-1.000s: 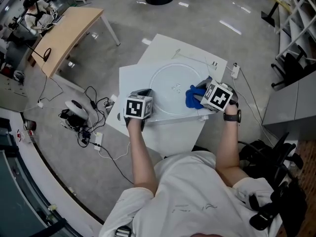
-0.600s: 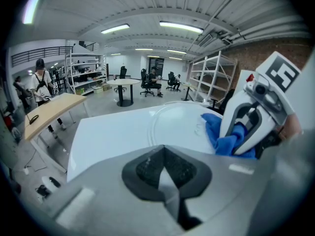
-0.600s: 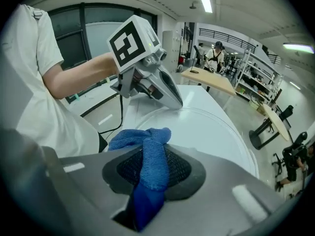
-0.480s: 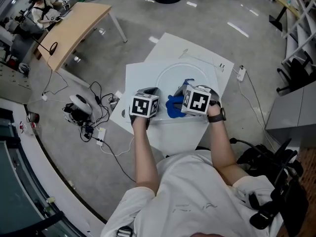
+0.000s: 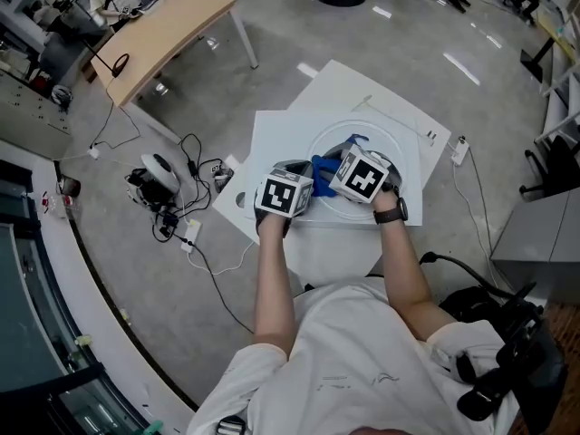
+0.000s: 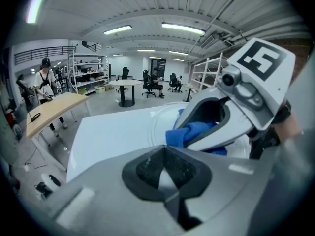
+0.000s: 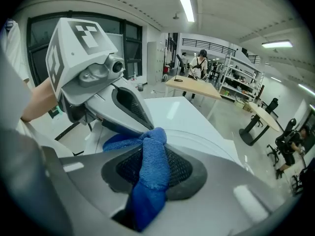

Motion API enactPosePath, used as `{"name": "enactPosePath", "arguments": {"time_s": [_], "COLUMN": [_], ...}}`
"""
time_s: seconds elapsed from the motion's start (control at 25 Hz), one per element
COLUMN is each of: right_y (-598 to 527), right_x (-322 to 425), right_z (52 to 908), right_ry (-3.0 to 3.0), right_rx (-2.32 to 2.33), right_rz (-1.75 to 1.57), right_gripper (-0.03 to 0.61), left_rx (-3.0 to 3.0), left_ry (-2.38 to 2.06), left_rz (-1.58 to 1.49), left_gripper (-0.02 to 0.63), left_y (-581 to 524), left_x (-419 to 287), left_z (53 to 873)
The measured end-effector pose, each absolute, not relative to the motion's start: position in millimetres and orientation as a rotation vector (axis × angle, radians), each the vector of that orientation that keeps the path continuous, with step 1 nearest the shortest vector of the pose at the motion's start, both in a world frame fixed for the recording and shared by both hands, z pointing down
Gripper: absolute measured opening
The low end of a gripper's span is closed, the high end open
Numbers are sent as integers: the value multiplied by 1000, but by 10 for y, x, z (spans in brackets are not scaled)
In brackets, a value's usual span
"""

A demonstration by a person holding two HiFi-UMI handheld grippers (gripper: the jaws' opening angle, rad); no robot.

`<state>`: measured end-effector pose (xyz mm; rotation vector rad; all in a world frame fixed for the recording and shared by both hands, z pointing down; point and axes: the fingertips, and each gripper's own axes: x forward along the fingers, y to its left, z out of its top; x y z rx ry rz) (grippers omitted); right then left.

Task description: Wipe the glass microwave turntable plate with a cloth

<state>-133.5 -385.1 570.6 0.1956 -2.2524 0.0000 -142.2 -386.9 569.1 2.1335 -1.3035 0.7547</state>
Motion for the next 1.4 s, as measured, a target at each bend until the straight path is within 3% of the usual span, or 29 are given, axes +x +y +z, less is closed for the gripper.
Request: {"name": "enactPosePath", "arguments": {"time_s": [0.44, 0.76, 1.4], "right_y": [-4526, -5054, -4574], "right_x": [-1303, -550, 449], "right_z": [5662, 5649, 5604], "right_ry": [-2280, -2195, -2022], "right_rx": [499, 807, 743], "right_rz": [-84, -39, -10], "right_gripper": [100, 98, 97], "left_rx": [2126, 2112, 2134], "left_ry": [-1344, -1373, -1320], "left_rz": [809, 821, 812], "left_gripper": [0, 0, 0], "left_y": [-3881, -3897, -3902], "left_x": [-1448, -1475, -1445], "left_z": [5705, 5749, 5705]}}
